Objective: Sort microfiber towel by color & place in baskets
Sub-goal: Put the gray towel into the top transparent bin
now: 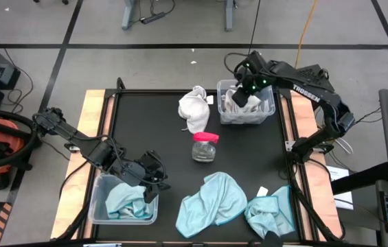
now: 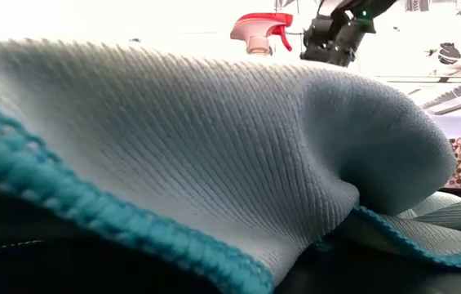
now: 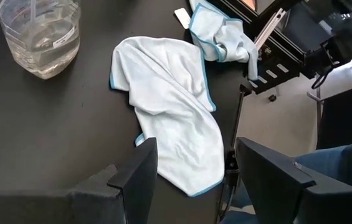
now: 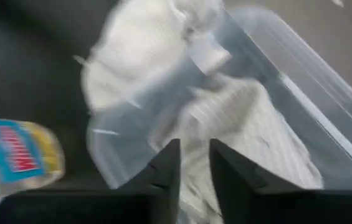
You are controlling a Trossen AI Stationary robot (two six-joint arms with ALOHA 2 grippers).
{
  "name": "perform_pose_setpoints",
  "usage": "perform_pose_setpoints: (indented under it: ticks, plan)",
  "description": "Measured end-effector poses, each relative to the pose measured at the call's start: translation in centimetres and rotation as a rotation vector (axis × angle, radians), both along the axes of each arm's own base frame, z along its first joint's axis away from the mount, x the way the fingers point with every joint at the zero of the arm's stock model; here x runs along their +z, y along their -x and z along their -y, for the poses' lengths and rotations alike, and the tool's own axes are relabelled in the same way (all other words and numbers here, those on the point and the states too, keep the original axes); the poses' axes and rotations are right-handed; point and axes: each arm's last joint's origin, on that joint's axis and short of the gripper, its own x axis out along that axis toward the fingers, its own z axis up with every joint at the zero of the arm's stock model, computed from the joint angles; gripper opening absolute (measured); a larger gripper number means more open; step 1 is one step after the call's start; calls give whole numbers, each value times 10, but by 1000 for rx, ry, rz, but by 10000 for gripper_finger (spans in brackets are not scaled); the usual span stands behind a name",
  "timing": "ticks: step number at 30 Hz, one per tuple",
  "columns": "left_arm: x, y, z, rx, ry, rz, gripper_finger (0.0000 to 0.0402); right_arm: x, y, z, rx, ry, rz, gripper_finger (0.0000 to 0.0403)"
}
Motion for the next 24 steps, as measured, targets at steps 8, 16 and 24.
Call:
perform_pose_setpoints:
  ticks: [8,16,24]
  plan:
    - [-2,1,-2,2,-38,-18,221,27,-27,-16,212,33,224,184]
    - [-9,-2,-32,152,-218,-89,221,34,-36,-46,367,53,226,244]
    - [-9,-19,-98,317,-394,-118,221,58,-12,-64,341,69,265,247]
